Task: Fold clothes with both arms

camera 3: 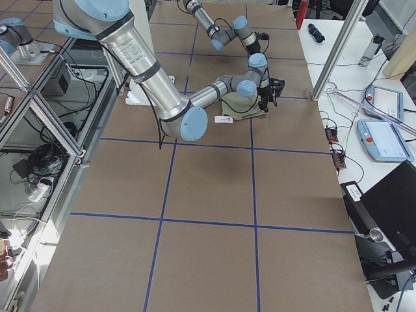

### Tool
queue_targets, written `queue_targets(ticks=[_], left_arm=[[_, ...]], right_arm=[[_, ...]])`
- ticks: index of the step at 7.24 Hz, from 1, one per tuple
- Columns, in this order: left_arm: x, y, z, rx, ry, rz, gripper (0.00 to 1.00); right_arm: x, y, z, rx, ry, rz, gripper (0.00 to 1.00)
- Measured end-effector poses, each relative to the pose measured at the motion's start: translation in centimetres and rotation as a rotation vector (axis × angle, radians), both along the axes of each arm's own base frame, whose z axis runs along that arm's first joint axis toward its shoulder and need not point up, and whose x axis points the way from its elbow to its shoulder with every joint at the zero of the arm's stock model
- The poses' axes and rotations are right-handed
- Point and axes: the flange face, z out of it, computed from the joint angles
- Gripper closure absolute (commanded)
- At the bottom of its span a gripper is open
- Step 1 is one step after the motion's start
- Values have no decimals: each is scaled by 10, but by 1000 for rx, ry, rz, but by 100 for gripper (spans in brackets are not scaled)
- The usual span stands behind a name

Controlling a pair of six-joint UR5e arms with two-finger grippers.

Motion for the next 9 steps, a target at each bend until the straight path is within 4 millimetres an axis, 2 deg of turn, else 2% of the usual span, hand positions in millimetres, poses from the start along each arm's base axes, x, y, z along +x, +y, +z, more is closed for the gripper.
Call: queue_targets(ticks=[1, 2, 3, 4, 5, 6, 7, 9], left_arm=[[-7, -2, -4, 12, 6, 2, 41], [-18, 0, -11, 20, 25, 22, 42], [-34, 7, -12, 25, 44, 68, 42], [-56, 18, -5, 53, 37, 117, 42], [-84, 35, 10, 112, -4, 170, 41], [-115, 49, 25, 178, -54, 219, 40], [-153, 52, 45, 244, -120, 271, 39], [-261, 39, 102, 377, -294, 380, 38]], right_arm=[[15, -9, -1, 6, -14, -30, 0], [20, -8, -5, 8, -29, -48, 0], [22, 1, -6, 13, -41, -59, 0], [35, 14, 1, 14, -49, -67, 0], [61, 26, 17, 8, -52, -77, 0], [96, 30, 41, 13, -41, -99, 0], [138, 26, 72, 42, -11, -150, 0], [249, 18, 155, 121, 71, -285, 0]])
